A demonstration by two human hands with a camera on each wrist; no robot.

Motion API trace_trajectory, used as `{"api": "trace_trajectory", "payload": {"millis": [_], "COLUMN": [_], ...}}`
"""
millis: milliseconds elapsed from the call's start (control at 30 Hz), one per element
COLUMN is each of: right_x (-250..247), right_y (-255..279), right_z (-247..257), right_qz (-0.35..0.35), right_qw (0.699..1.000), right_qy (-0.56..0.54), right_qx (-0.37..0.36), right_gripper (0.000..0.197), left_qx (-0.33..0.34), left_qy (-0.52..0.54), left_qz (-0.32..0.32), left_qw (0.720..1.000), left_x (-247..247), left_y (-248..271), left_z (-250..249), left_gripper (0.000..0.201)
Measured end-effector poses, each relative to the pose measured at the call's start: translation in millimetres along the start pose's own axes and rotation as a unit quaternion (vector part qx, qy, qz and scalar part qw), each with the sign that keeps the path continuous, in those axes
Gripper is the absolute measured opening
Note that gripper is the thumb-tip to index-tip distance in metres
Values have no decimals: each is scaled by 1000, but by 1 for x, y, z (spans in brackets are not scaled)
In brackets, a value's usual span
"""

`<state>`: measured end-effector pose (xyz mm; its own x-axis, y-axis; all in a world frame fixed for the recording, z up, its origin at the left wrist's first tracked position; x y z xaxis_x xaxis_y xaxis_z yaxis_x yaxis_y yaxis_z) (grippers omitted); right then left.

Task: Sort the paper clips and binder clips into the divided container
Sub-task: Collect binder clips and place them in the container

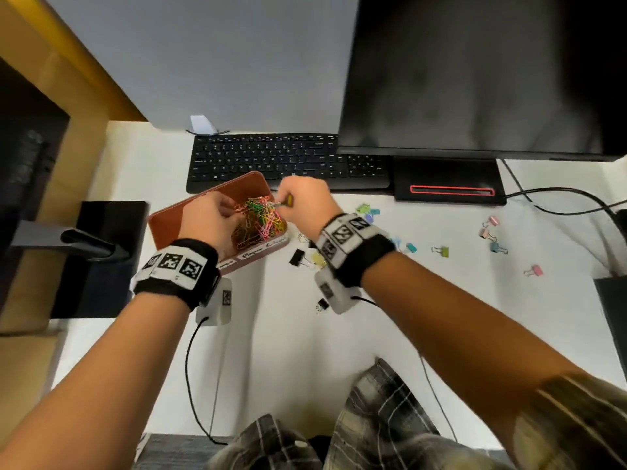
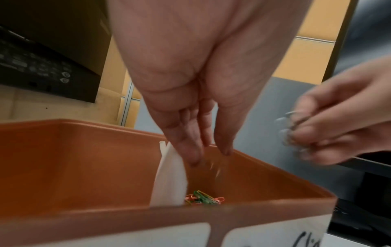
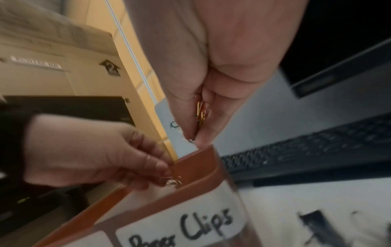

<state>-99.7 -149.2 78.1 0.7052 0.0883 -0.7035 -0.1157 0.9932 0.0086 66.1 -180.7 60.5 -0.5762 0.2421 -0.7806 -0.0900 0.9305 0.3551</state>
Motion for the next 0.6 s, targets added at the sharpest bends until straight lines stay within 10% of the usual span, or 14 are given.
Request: {"api": "trace_trajectory", "payload": {"millis": [200, 367, 600], "right_x": [41, 6, 34], "right_y": [-11, 52, 102], "right_z": [5, -54, -120], "right_qz": [45, -59, 191], "right_qw": [996, 996, 952], "right_qy": [-80, -50, 188], "right_qx": [10, 46, 146], "right_gripper": [33, 25, 85], "left_qx": [128, 234, 179], "left_qy": [-13, -18, -178], "left_qz": [-41, 121, 183], "left_qw": [991, 964, 950], "left_x": [-13, 50, 137], "left_y": [31, 78, 73], "left_z": [-6, 2, 9], "left_gripper": [24, 31, 76]}}
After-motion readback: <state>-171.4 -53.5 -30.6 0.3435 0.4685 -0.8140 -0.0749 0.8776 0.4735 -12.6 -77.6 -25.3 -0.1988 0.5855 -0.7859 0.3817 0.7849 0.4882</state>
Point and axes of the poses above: each hand's wrist, its own y-axis away from the middle knuckle, its own x-axis out of the palm, z = x × y, the point moved 4 cm from there along -y, towards the middle knuckle, and after that the axes turned 11 degrees about -x, right-handed, at the moved point
